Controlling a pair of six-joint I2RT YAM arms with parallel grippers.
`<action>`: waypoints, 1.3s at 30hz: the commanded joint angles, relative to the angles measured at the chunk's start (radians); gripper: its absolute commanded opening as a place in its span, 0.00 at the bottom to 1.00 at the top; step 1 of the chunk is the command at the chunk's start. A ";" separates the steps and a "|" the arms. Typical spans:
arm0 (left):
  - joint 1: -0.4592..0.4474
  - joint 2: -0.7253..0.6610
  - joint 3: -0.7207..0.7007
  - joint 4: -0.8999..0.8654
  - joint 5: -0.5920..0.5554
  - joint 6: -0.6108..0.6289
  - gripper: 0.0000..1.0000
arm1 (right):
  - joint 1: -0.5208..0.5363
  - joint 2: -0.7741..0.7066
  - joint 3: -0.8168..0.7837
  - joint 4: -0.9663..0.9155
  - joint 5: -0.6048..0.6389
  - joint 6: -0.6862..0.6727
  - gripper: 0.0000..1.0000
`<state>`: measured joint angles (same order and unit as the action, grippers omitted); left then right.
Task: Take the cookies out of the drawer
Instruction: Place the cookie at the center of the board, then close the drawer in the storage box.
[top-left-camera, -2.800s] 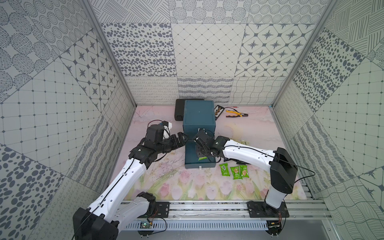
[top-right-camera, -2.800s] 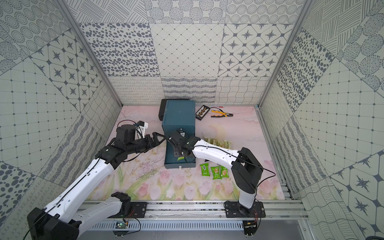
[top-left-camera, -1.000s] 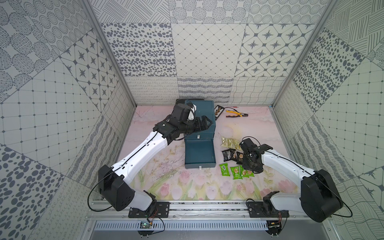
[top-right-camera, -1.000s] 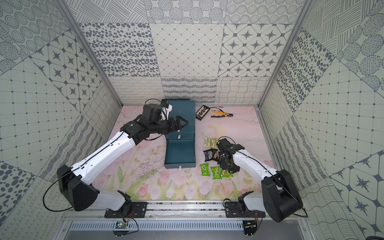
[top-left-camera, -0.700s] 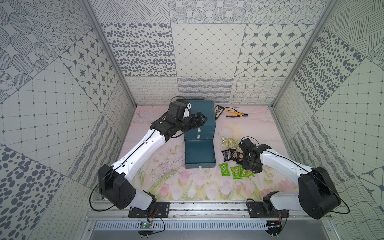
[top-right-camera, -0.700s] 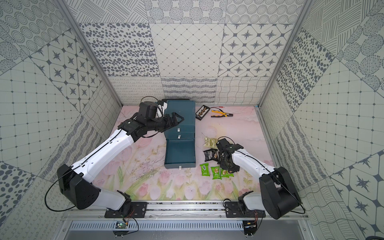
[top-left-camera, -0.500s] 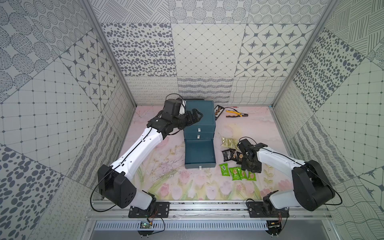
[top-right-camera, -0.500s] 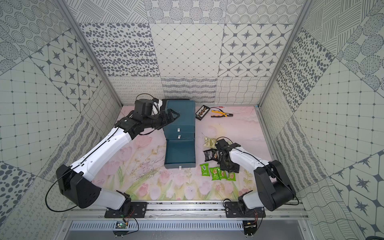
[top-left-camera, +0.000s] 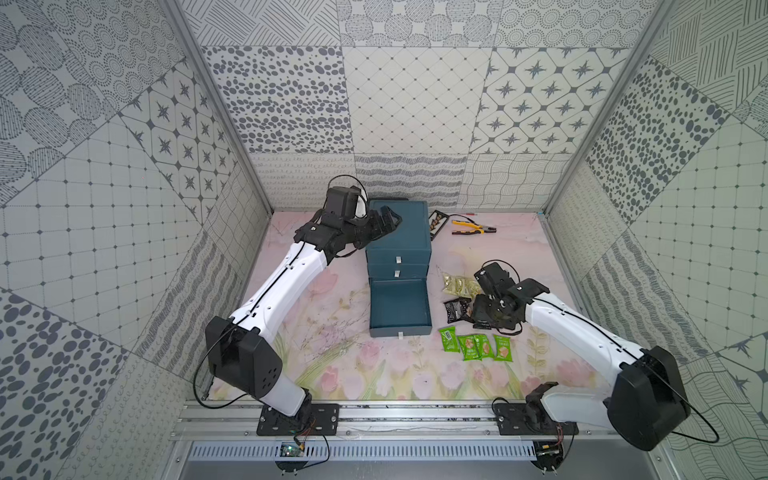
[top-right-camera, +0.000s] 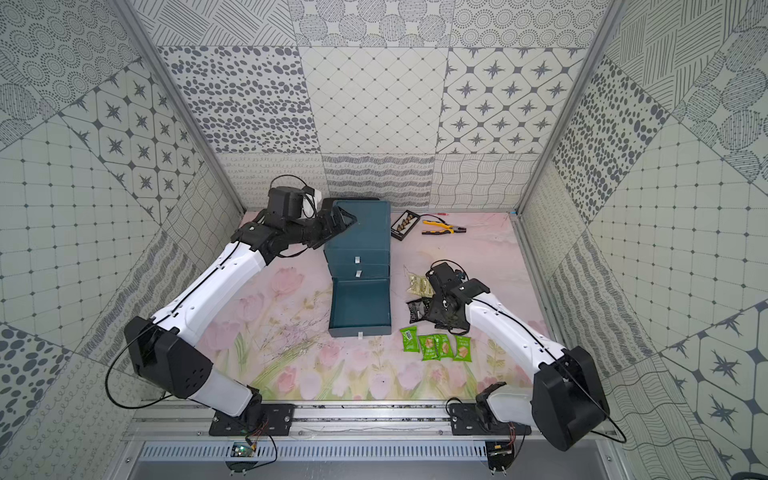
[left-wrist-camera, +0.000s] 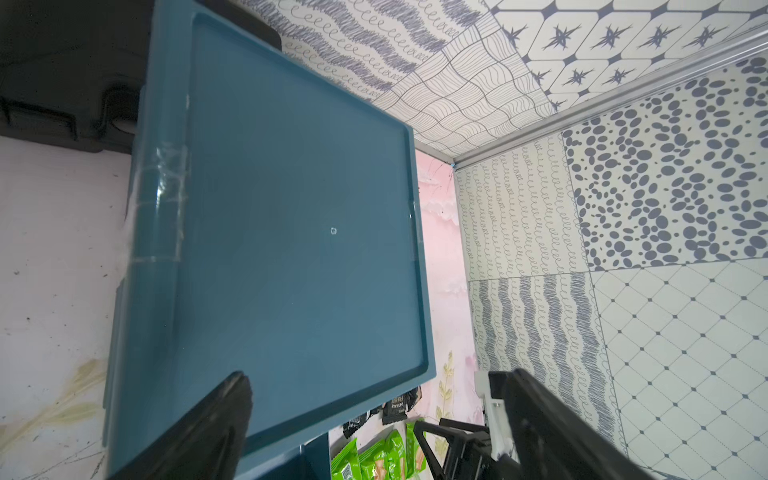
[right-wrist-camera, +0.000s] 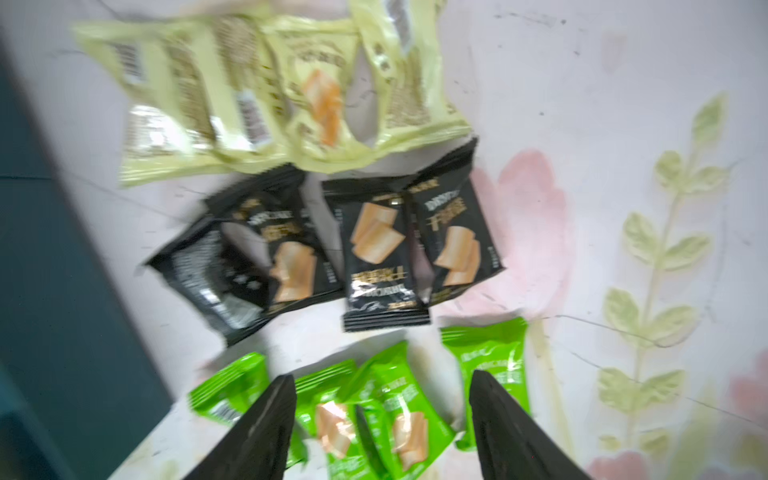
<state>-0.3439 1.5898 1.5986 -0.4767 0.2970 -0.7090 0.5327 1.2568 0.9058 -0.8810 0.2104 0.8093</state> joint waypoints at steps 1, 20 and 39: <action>0.020 0.039 0.092 -0.068 0.023 0.095 0.99 | 0.079 -0.063 -0.011 0.102 -0.015 0.151 0.72; 0.039 0.130 -0.037 0.081 -0.082 0.187 0.99 | 0.592 -0.041 -0.219 0.532 0.034 0.207 0.62; 0.036 0.116 -0.145 0.146 -0.027 0.194 0.99 | 0.507 0.317 -0.209 0.998 0.077 0.130 0.21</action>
<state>-0.3126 1.6821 1.4544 -0.1158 0.2630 -0.5201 1.0878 1.5406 0.6655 0.0021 0.2890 0.9806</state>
